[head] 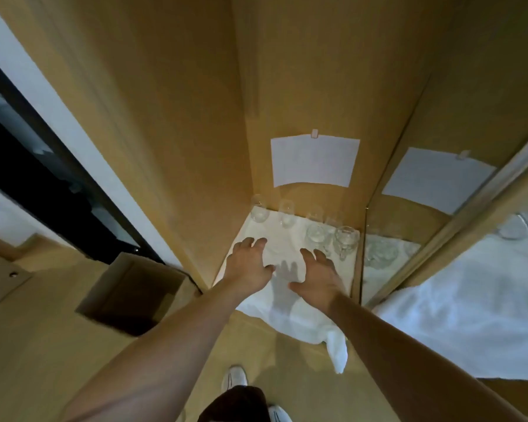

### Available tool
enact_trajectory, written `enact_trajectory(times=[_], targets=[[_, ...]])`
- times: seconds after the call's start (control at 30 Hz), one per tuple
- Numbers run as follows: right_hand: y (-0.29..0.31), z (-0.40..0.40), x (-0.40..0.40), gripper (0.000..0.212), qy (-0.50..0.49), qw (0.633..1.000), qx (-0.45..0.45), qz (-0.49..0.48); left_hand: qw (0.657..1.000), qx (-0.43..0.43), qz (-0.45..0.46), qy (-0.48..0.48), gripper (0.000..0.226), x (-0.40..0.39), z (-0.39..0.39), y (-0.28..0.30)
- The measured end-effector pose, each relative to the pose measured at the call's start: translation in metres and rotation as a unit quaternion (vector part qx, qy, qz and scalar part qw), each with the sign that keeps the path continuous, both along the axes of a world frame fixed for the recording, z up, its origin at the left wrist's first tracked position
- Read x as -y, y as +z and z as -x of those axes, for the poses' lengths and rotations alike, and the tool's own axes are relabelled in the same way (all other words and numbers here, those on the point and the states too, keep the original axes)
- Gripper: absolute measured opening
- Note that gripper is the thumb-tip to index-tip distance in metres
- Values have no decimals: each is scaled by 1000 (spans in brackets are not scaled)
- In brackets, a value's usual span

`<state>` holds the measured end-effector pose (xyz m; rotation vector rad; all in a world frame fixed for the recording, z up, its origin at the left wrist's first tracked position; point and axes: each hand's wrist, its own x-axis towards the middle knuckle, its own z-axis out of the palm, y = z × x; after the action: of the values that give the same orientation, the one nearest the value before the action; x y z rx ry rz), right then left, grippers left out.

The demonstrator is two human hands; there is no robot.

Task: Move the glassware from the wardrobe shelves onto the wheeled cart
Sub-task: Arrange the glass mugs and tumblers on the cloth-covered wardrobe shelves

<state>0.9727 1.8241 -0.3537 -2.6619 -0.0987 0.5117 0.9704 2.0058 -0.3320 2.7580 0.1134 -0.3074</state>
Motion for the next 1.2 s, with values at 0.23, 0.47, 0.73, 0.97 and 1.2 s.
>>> enact_trajectory(times=[0.23,0.47,0.73,0.97,1.2], targets=[[-32,-41,-11,94,-79,996,-47,5,998,-37,41,-32,74,-5,-67,-33],[-53,-99,-24,94,-164,984,-74,1,993,-47,105,-37,74,-12,-158,-64],[-101,-190,-58,94,-177,980,-87,-19,989,-80,121,-36,76,-34,-232,-122],[-176,-262,-71,93,-167,981,-97,-33,990,-70,120,31,74,-50,-293,-194],[-247,-324,-73,83,-241,966,-49,-82,988,-24,111,108,76,-59,-349,-257]])
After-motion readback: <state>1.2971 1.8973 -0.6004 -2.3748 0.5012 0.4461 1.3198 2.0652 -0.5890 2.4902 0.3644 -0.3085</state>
